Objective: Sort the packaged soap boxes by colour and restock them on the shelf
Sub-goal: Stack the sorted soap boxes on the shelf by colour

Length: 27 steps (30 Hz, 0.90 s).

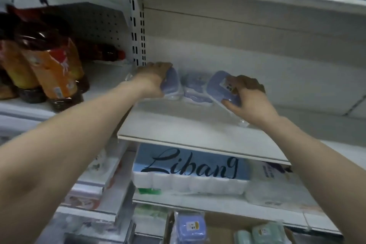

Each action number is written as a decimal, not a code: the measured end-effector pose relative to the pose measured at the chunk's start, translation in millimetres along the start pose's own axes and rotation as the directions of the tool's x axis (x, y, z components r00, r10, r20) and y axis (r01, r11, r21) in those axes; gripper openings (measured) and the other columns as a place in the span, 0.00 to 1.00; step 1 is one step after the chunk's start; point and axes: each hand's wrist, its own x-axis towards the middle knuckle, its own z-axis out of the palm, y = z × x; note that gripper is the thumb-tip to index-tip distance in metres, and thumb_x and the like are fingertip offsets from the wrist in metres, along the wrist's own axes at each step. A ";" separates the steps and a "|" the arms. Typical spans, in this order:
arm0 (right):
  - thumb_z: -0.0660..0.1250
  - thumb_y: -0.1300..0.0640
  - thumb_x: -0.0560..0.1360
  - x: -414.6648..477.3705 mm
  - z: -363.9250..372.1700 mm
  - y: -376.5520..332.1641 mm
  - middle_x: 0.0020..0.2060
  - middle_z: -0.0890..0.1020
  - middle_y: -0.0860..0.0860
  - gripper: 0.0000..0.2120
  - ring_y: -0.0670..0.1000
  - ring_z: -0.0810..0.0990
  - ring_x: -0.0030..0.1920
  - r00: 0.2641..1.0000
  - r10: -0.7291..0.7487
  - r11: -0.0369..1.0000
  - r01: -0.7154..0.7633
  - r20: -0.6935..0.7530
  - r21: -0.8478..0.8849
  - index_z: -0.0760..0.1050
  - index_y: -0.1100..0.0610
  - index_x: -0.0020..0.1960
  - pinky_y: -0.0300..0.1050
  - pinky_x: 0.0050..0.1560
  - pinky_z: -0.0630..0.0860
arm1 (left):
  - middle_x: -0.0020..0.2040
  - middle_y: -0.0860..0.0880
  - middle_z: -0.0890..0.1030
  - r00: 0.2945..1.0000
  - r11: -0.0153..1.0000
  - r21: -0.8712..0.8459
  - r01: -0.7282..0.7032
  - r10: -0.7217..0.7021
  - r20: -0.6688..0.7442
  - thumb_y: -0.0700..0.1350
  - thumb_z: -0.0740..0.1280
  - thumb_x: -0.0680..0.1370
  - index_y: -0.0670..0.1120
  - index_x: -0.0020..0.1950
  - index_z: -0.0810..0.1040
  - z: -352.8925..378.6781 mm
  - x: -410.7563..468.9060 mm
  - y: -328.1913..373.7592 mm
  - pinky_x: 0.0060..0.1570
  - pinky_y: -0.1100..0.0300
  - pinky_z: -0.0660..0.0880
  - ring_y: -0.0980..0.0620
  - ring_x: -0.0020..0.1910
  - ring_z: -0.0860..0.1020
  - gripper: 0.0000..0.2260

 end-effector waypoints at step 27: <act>0.52 0.55 0.76 122.7 87.8 -6.3 0.63 0.77 0.58 0.24 0.64 0.76 0.59 0.982 -0.158 0.987 0.157 0.105 0.016 0.73 0.58 0.68 0.60 0.53 0.77 | 0.61 0.45 0.77 0.912 0.968 0.069 -0.241 0.250 -0.326 0.46 0.57 0.71 0.47 0.67 0.73 66.7 71.5 -41.7 0.59 0.46 0.68 0.40 0.58 0.74 0.24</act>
